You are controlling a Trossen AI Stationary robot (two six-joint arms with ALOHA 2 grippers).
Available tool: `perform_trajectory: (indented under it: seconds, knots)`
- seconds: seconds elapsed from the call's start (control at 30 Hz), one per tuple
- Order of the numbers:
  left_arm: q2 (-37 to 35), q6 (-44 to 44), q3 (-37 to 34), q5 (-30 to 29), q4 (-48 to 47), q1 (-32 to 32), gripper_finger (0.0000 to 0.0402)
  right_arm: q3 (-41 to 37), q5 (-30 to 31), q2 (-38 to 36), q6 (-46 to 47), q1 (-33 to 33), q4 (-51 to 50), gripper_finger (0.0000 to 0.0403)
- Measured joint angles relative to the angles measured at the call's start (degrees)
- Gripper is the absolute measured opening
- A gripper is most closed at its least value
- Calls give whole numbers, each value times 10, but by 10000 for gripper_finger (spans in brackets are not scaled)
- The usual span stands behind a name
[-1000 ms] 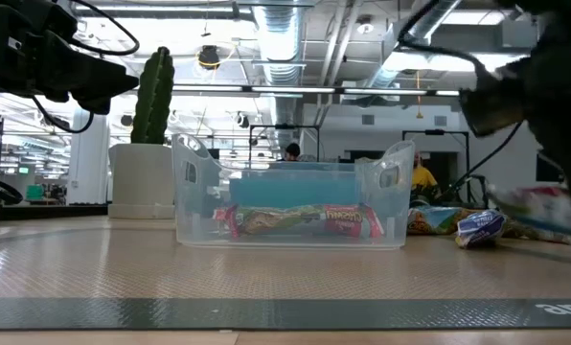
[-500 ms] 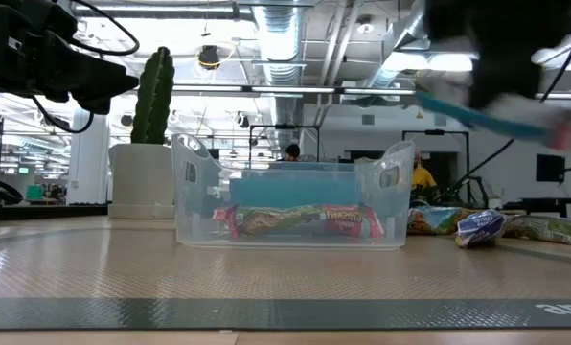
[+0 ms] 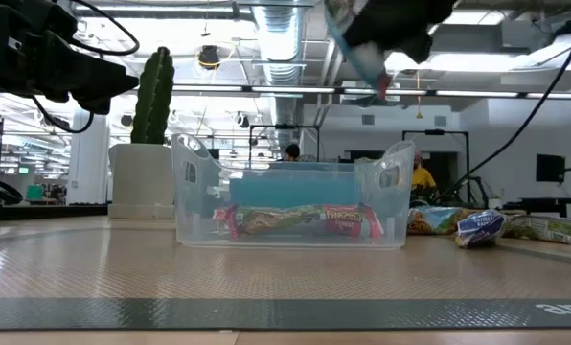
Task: Pick and place Granola Bars by type
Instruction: Put the red granola bar into the bottom transparent bin
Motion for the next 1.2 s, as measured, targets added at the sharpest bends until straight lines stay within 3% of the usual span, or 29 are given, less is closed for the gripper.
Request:
perform_trajectory:
  seconds: [0.17, 0.37, 0.77, 0.97, 1.2]
  knots:
    - [0, 0, 0, 0, 0, 0, 153, -1, 10, 26, -46, -19, 22, 61]
    - [0, 0, 0, 0, 0, 0, 153, 46, -46, 80, -95, -38, -15, 61]
    - [0, 0, 0, 0, 0, 0, 153, 242, -95, 209, -224, -56, -288, 61]
    - [0, 0, 0, 0, 0, 0, 153, 321, -96, 267, -297, -56, -340, 61]
    - [0, 0, 0, 0, 0, 0, 153, 352, -97, 311, -329, -56, -358, 61]
